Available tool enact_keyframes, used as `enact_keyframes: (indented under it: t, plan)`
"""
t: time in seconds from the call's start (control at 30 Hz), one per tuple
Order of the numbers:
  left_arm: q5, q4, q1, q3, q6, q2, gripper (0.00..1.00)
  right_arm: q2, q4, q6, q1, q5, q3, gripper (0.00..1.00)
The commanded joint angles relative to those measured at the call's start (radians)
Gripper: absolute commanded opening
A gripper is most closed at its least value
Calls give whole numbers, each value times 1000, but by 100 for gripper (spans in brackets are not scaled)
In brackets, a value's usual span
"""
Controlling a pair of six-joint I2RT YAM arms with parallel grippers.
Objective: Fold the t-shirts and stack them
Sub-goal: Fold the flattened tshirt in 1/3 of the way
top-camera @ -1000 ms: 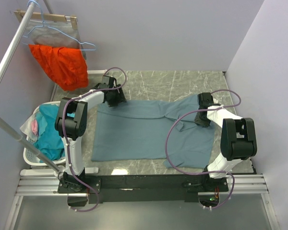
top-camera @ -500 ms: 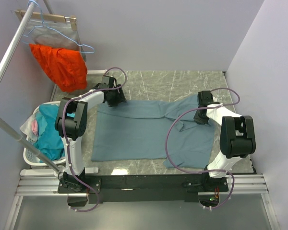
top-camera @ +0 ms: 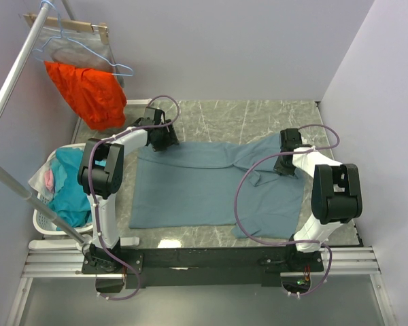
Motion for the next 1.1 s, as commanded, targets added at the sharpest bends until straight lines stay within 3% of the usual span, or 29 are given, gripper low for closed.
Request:
enact_keyframes:
  t: [0.0, 0.17, 0.63, 0.67, 0.7, 0.87, 1.0, 1.07]
  plan:
    - [-50, -66, 6, -3, 30, -4, 69, -97, -13, 6, -3, 1, 15, 0]
    - [-44, -63, 6, 1, 28, 2, 69, -241, -77, 23, 5, 7, -6, 0]
    - [-42, -71, 6, 3, 32, 7, 69, -425, -191, 97, 65, 98, -135, 0]
    - [-41, -71, 6, 3, 32, 8, 69, -413, -204, 104, 65, 108, -134, 8]
    - [-41, -69, 5, 4, 33, 8, 69, -404, -221, 109, 68, 122, -132, 28]
    - [-53, -77, 6, 4, 35, 3, 68, -403, -240, 138, 74, 249, -101, 35]
    - [-71, -57, 6, -25, 25, -39, 68, -384, -157, 97, 71, 233, -11, 55]
    - [-79, -30, 5, -45, 6, -67, 69, -295, -142, 71, 69, 221, 47, 58]
